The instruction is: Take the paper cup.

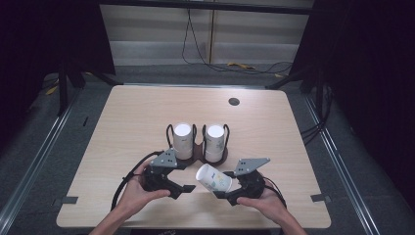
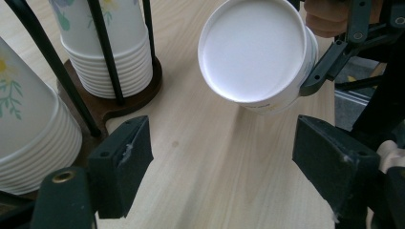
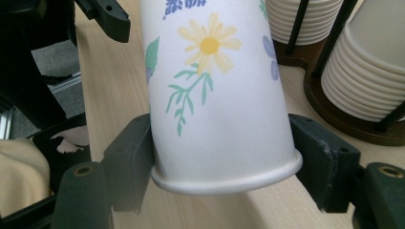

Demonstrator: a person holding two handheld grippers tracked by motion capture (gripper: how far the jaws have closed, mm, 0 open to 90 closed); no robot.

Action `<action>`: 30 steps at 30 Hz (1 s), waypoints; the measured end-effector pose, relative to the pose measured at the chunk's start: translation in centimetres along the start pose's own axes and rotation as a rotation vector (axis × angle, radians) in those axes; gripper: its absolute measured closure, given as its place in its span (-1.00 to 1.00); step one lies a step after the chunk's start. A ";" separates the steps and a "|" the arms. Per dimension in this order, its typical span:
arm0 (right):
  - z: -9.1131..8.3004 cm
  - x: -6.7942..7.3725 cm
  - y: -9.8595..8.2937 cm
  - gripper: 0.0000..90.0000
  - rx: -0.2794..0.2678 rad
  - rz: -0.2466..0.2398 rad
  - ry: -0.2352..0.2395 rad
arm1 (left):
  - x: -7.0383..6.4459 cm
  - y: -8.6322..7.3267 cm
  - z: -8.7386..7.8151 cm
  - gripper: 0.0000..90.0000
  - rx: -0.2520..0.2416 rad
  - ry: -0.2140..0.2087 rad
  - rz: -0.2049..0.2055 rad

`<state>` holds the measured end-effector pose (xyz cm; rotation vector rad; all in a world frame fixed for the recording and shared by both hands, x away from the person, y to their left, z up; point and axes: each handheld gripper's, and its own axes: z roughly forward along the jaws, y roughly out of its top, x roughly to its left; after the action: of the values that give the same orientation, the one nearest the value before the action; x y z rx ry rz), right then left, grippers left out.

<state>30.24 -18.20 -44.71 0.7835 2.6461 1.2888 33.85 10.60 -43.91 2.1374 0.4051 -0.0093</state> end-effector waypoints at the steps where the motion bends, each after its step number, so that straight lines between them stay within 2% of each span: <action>1: 0.0 0.0 0.2 -0.36 0.011 -0.005 0.001 | 0.1 0.0 0.0 -0.54 0.005 -0.008 -0.008; 7: 0.2 0.0 0.8 -0.36 0.046 -0.035 0.008 | 0.2 -0.2 0.2 -0.63 0.019 -0.035 -0.028; 9: 0.4 -0.1 1.0 -0.36 0.085 -0.038 -0.024 | 0.1 -0.1 0.3 -0.63 0.023 -0.045 -0.019; 18: 1.2 0.2 1.7 -0.36 0.143 -0.102 0.029 | 0.1 0.0 0.3 -0.65 0.048 -0.059 -0.010; 20: 1.4 0.3 1.7 -0.36 0.154 -0.101 0.031 | 0.0 0.0 0.4 -0.64 0.049 -0.075 -0.007; 21: 1.6 0.2 1.6 -0.36 0.166 -0.102 0.031 | -0.1 0.1 0.5 -0.64 0.062 -0.075 0.003; 24: 1.9 0.3 1.8 -0.36 0.213 -0.112 0.027 | -0.2 0.2 0.7 -0.56 0.060 -0.094 0.008; 27: 2.0 0.4 2.2 -0.36 0.226 -0.137 0.039 | -0.2 0.4 0.9 -0.52 0.074 -0.110 0.009; 30: 2.1 0.6 2.5 -0.36 0.249 -0.159 0.031 | -0.2 0.5 1.0 -0.51 0.086 -0.132 0.004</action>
<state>31.39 -15.12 -44.12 0.5677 2.8626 0.9537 33.95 9.44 -44.05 2.2070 0.3284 -0.1671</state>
